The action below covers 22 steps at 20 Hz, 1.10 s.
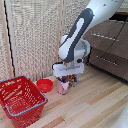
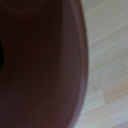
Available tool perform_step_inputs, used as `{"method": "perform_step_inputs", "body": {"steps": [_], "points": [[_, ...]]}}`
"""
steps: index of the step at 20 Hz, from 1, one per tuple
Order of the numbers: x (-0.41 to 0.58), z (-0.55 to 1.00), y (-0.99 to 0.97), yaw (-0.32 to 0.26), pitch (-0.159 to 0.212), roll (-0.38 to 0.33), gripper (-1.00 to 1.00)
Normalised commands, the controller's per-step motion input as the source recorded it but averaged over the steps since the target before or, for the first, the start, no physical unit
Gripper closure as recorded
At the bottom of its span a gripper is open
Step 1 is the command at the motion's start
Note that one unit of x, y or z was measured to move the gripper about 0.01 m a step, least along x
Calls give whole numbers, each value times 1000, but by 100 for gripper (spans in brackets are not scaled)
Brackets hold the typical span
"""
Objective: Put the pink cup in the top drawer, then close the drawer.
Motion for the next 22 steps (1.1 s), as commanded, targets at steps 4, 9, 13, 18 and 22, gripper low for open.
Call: {"method": "perform_step_inputs", "body": {"steps": [4, 9, 13, 18, 22], "points": [[0, -109, 41, 2, 9, 0, 100], [0, -45, 61, 2, 44, -8, 100], [0, -68, 39, 0, 9, 0, 100], [0, -20, 91, -6, 10, -12, 100], [19, 42, 59, -77, 15, 0, 100]]}}
